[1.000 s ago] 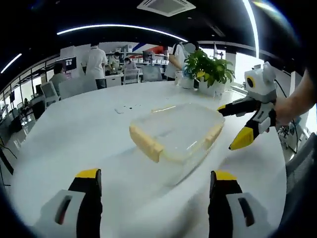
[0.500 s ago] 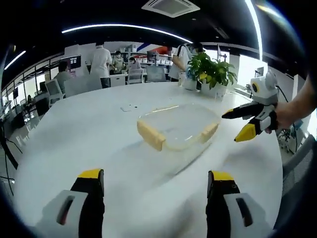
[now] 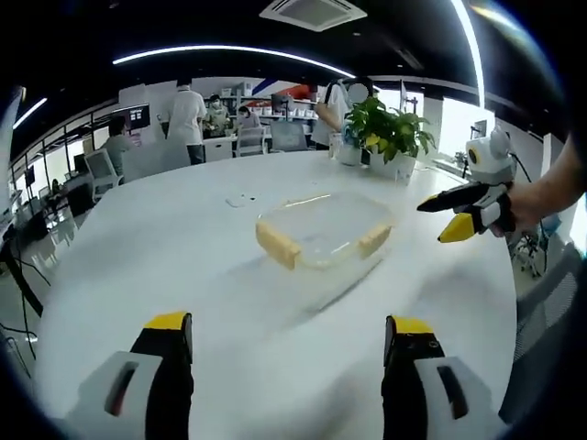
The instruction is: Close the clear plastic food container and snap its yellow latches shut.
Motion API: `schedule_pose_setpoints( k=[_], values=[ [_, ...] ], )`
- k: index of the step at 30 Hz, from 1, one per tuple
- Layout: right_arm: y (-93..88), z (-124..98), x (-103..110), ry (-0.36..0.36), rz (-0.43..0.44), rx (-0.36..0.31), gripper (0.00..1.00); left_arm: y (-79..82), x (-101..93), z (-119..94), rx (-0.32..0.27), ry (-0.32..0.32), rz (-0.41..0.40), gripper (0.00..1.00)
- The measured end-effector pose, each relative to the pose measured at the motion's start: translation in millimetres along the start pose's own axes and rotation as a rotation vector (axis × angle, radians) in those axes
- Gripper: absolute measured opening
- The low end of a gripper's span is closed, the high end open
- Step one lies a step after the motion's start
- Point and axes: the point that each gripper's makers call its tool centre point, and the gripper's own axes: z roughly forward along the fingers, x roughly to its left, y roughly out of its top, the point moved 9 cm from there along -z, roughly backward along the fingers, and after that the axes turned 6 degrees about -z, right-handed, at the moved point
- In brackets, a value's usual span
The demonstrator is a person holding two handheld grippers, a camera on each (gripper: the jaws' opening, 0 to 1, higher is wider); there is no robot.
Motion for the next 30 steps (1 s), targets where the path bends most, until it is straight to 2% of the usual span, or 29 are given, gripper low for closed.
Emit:
schedule_pose_setpoints(
  k=[3, 9, 13, 21, 30],
  values=[
    [-2.2, -4, 1, -0.003, 0.001, 0.001, 0.91, -0.8, -0.5, -7, 0.009, 0.007, 0.01, 0.83],
    [-5.7, -14, 3, -0.01, 0.024, -0.005, 0.9, -3.2, -0.6, -20, 0.006, 0.019, -0.02, 0.82],
    [-1.6, -22, 5, 0.0, 0.051, -0.024, 0.9, -8.2, -5.1, -29, 0.009, 0.018, -0.025, 0.82],
    [4.4, -36, 5, -0.011, 0.072, -0.061, 0.89, -13.4, -4.6, -49, -0.009, 0.052, -0.076, 0.81],
    [-1.0, -61, 2, -0.022, 0.11, -0.09, 0.88, -13.8, -3.4, -75, -0.043, 0.086, -0.127, 0.81]
  ],
)
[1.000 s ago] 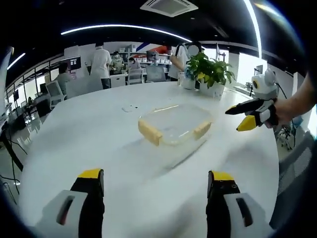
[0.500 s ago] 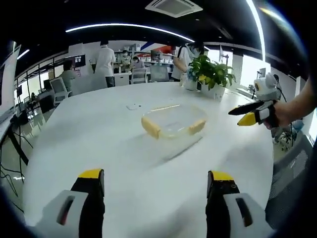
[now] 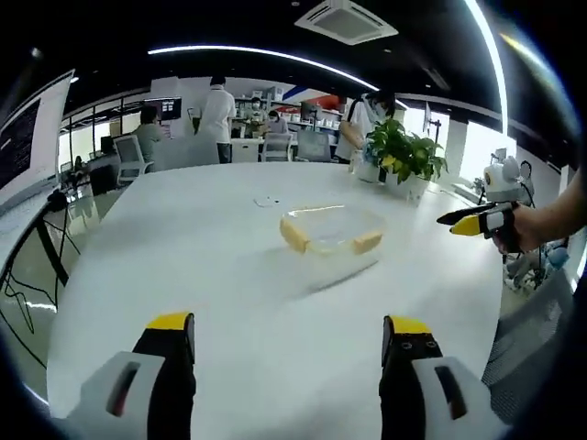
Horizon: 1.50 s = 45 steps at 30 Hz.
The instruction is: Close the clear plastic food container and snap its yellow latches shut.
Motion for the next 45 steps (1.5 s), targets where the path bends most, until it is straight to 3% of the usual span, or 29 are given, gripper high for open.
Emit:
schedule_pose_setpoints(
  k=[19, 30, 40, 45],
  values=[
    [-8.7, -56, 9, 0.0, 0.066, -0.081, 0.88, -16.3, -24.4, -48, -0.024, 0.009, -0.09, 0.8],
    [-29.8, -83, 26, -0.006, 0.145, -0.08, 0.87, -20.6, -32.5, -68, -0.035, 0.026, -0.125, 0.79],
    [-39.2, -87, 45, 0.01, 0.089, -0.097, 0.85, -26.8, -41.8, -81, -0.049, 0.032, -0.143, 0.76],
    [-43.3, -86, 58, 0.047, -0.009, -0.081, 0.83, -34.3, -44.5, -80, -0.028, 0.04, -0.155, 0.76]
  ],
)
